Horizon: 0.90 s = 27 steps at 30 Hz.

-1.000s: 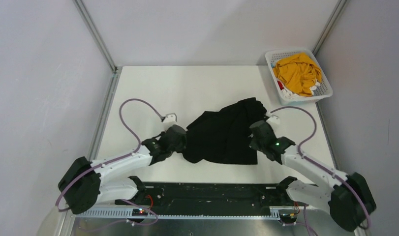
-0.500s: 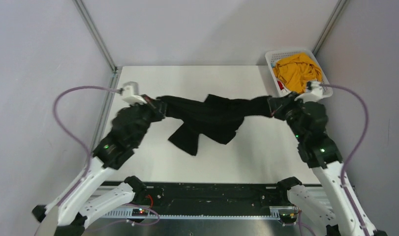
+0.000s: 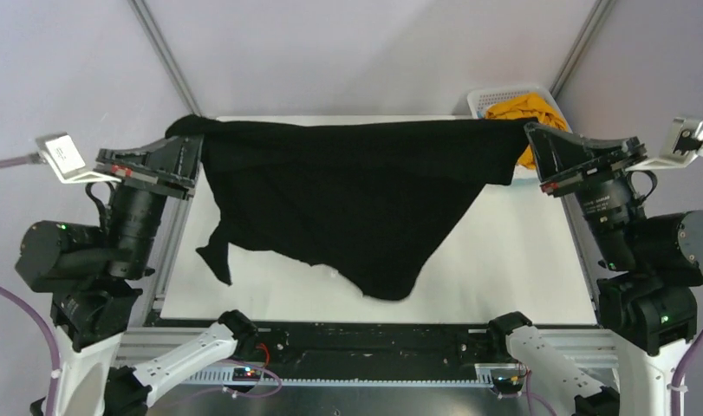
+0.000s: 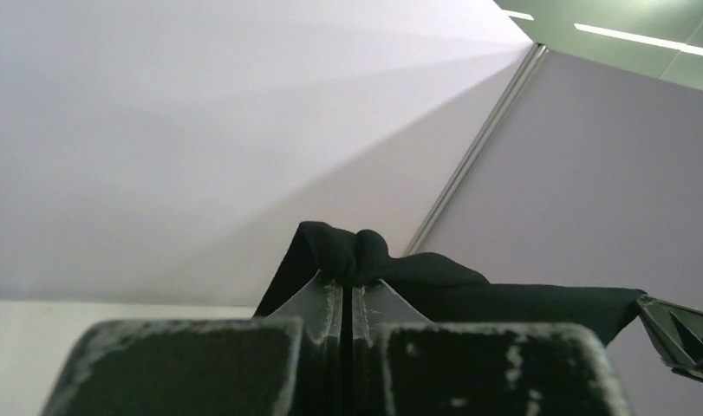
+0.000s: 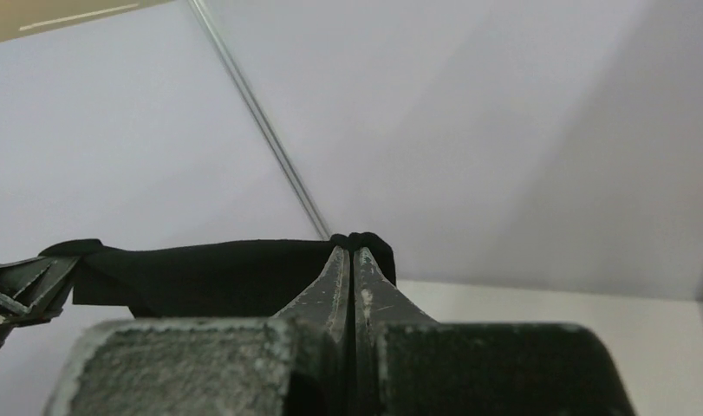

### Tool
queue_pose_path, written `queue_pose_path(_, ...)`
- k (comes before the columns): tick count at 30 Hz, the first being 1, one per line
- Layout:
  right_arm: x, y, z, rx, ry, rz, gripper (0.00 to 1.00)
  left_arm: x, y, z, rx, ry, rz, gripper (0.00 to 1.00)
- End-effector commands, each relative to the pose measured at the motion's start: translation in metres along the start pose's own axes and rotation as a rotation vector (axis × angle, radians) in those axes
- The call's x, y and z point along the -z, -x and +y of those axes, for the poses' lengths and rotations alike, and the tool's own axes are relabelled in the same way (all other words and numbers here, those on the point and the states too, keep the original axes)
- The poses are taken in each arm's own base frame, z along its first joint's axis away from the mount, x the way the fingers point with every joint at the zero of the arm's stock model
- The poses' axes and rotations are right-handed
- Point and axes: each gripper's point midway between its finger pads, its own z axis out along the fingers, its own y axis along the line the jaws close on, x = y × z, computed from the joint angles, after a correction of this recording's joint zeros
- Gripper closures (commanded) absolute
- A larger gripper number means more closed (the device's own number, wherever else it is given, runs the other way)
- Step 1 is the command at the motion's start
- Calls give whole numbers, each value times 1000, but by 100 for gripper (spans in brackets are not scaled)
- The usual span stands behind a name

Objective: Fold and stack the t-shirts
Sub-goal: Flatten out the tshirt

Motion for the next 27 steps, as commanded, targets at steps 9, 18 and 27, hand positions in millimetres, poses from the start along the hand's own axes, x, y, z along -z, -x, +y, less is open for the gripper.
queue_pose_path(9, -138, -39, -59, 175, -99, 60, 100, -145, -21, 61, -310, 409, 6, 100)
queue_pose_path(18, -212, -5, -65, 200, -103, -15, 100, -207, 20, 78, -360, 407, -79, 100)
queue_pose_path(27, -173, -74, -103, 123, -140, 182, 100, -161, -13, 103, -428, 462, 62, 97)
